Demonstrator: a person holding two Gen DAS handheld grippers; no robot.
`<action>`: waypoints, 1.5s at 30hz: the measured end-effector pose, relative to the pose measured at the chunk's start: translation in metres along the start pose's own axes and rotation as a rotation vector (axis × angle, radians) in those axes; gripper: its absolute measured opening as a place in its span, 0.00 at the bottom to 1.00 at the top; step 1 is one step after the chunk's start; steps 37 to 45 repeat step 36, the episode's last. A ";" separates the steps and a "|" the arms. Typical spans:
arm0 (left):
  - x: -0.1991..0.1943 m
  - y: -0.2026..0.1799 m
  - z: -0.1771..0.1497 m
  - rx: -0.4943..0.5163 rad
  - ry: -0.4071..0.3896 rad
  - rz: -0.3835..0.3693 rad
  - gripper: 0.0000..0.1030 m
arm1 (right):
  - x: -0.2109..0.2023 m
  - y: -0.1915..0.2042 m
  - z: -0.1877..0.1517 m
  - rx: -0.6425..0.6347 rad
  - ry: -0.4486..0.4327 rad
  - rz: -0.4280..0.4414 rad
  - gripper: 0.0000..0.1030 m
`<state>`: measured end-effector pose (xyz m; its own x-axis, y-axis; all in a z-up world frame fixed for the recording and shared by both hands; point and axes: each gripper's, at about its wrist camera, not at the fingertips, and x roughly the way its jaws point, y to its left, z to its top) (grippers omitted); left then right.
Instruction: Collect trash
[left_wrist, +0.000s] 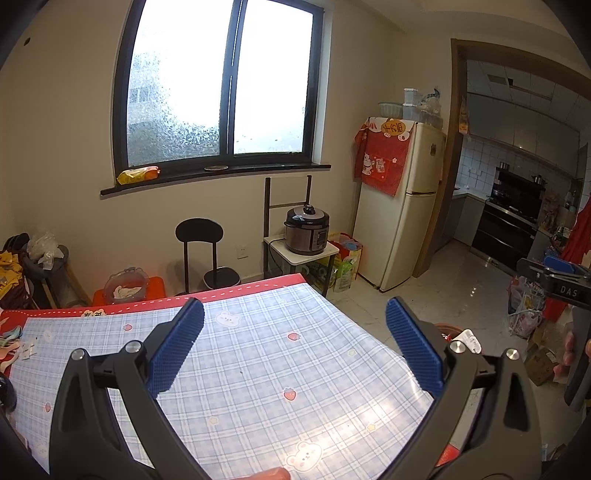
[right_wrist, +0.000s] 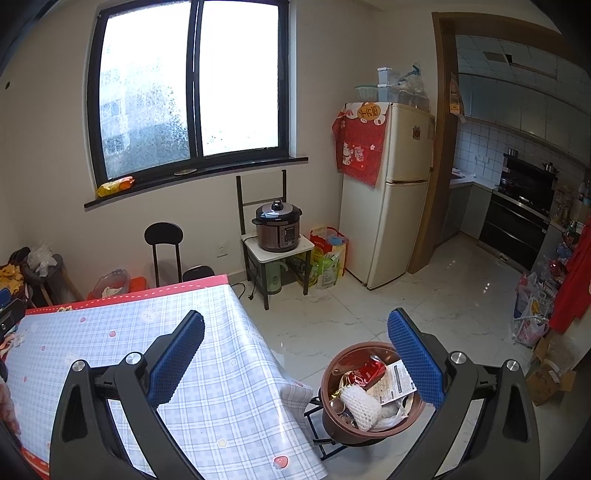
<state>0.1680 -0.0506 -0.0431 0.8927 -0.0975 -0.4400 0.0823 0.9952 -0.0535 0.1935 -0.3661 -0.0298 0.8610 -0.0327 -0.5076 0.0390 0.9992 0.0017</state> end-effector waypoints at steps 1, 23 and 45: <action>0.000 -0.001 0.000 0.003 -0.001 0.001 0.94 | 0.000 0.000 0.000 0.000 0.000 0.000 0.95; 0.002 -0.011 0.001 0.012 -0.007 -0.025 0.94 | -0.002 -0.006 0.003 0.001 -0.001 -0.013 0.95; 0.001 -0.011 0.002 0.008 -0.008 -0.018 0.94 | -0.002 -0.007 0.004 0.002 -0.005 -0.012 0.95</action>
